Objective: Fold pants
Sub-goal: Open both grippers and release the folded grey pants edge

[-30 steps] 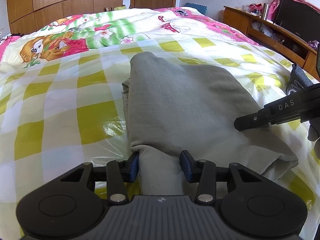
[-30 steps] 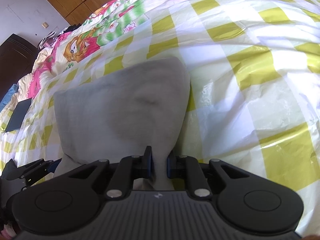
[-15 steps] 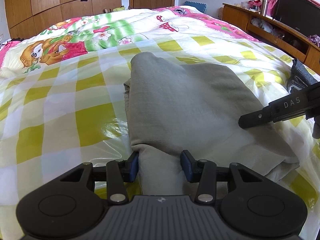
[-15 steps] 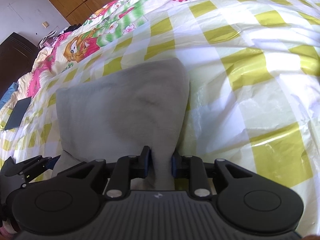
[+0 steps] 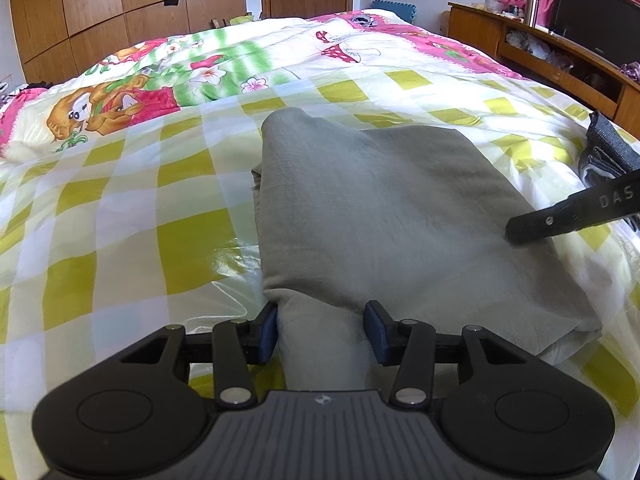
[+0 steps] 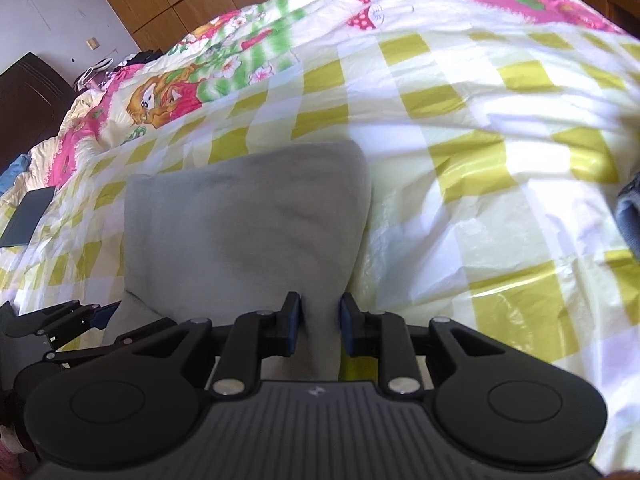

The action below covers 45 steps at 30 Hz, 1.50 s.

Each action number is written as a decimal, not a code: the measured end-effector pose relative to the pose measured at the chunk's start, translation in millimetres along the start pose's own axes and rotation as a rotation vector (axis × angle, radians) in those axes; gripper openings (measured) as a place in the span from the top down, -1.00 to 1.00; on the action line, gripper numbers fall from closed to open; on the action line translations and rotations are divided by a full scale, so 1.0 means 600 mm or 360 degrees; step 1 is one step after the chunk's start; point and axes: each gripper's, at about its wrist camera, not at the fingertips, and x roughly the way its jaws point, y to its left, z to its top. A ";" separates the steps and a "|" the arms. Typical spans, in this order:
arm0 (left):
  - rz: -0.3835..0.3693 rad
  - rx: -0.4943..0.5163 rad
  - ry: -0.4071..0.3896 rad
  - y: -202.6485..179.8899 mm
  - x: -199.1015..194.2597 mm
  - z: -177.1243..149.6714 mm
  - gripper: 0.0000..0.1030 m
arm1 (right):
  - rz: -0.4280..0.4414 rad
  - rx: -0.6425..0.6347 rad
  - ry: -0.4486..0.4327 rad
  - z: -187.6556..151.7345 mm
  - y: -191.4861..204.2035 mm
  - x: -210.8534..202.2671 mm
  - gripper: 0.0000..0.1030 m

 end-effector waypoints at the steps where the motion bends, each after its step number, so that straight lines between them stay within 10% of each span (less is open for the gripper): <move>1: 0.0006 0.0004 0.0001 0.000 -0.002 0.000 -0.14 | -0.0009 -0.0029 -0.0021 -0.002 0.006 -0.008 0.54; 16: 0.0072 0.0058 0.0021 -0.003 -0.029 -0.007 -0.22 | 0.0023 -0.0200 0.0091 -0.072 0.038 -0.010 0.58; 29: 0.0139 0.0079 -0.0085 0.038 -0.080 0.017 -0.24 | 0.0029 -0.0284 -0.0119 0.018 0.061 -0.026 0.56; 45: 0.0167 -0.0150 -0.0227 0.081 0.108 0.109 -0.41 | 0.0051 -0.0131 -0.0110 0.095 -0.003 0.147 0.60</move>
